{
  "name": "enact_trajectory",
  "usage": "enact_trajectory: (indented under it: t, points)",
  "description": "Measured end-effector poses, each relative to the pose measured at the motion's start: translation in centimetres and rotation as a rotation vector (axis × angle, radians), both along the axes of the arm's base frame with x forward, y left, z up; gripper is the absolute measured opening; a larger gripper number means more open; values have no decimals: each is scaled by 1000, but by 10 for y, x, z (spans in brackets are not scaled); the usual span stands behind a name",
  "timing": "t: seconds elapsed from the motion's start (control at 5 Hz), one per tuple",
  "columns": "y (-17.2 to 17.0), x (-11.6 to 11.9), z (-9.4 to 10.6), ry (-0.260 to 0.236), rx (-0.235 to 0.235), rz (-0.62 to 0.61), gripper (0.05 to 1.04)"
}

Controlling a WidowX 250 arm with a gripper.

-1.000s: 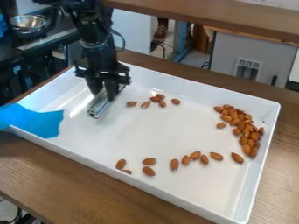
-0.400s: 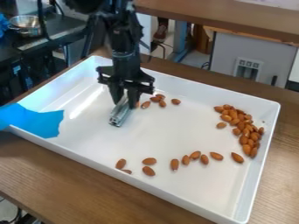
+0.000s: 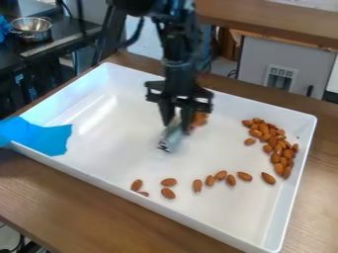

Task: Sweep into pile

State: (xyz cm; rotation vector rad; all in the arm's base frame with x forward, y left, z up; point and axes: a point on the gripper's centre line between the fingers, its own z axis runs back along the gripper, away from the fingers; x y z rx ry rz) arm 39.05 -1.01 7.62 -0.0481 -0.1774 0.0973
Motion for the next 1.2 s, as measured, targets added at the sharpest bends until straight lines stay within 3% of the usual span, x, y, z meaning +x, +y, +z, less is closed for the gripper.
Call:
enact_trajectory:
  t: [0.2, 0.4, 0.6, 0.8, 1.0, 1.2]
  points:
    - [-33, 2, 10, 4, -19, -19, 366]
    - [-76, 2, 5, 25, -30, -64, 366]
    - [-98, 3, 8, 5, -30, -96, 366]
    - [-75, -5, 19, -40, -65, -52, 366]
    - [-25, -17, 45, -137, -88, 26, 366]
    - [1, -38, 41, -84, -92, 241, 366]
